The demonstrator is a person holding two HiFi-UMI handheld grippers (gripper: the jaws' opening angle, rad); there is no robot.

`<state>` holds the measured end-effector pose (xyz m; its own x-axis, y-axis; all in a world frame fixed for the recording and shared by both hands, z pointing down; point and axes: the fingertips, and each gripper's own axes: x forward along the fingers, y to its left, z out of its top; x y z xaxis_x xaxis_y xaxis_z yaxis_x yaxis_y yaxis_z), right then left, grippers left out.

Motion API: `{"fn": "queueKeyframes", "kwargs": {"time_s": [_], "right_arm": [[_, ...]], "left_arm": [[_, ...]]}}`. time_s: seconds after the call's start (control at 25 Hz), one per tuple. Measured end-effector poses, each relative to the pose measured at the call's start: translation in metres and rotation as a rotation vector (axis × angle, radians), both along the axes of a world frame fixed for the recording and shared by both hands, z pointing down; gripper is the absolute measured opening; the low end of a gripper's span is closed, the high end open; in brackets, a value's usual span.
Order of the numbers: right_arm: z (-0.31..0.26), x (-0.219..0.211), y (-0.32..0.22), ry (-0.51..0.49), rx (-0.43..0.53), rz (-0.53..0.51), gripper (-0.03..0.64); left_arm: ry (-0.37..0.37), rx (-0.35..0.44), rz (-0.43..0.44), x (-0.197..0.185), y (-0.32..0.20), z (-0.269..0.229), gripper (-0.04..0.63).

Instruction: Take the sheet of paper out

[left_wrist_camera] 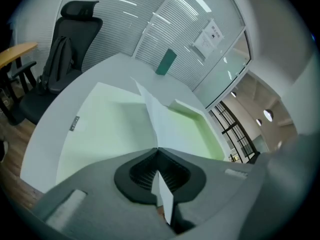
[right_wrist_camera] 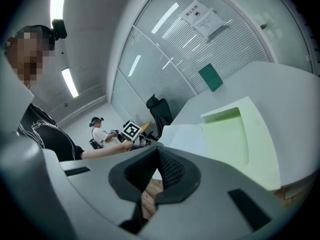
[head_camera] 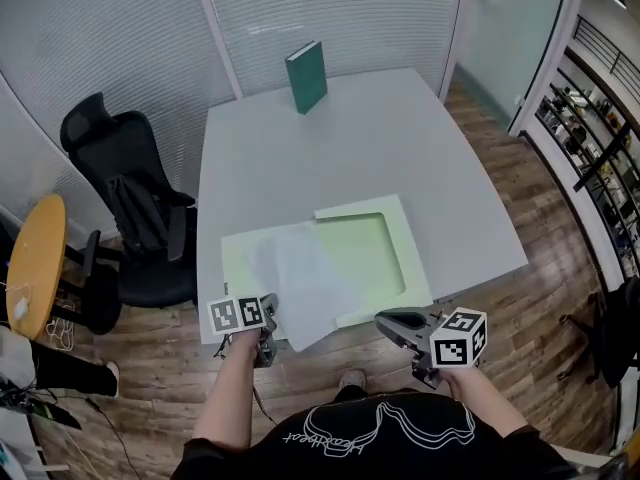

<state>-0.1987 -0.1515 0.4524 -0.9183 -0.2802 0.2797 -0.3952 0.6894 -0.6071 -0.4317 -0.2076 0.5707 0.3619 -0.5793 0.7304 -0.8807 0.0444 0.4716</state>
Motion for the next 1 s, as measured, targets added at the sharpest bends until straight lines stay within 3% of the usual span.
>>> {"fn": "queueKeyframes", "kwargs": {"time_s": [0.48, 1.0], "right_arm": [[-0.03, 0.015, 0.045, -0.023, 0.06, -0.024, 0.006], [-0.059, 0.059, 0.127, -0.044, 0.158, -0.045, 0.006]], "left_arm": [[-0.126, 0.181, -0.061, -0.003, 0.052, -0.076, 0.012], [-0.118, 0.422, -0.086, 0.066, 0.16, -0.165, 0.012]]}}
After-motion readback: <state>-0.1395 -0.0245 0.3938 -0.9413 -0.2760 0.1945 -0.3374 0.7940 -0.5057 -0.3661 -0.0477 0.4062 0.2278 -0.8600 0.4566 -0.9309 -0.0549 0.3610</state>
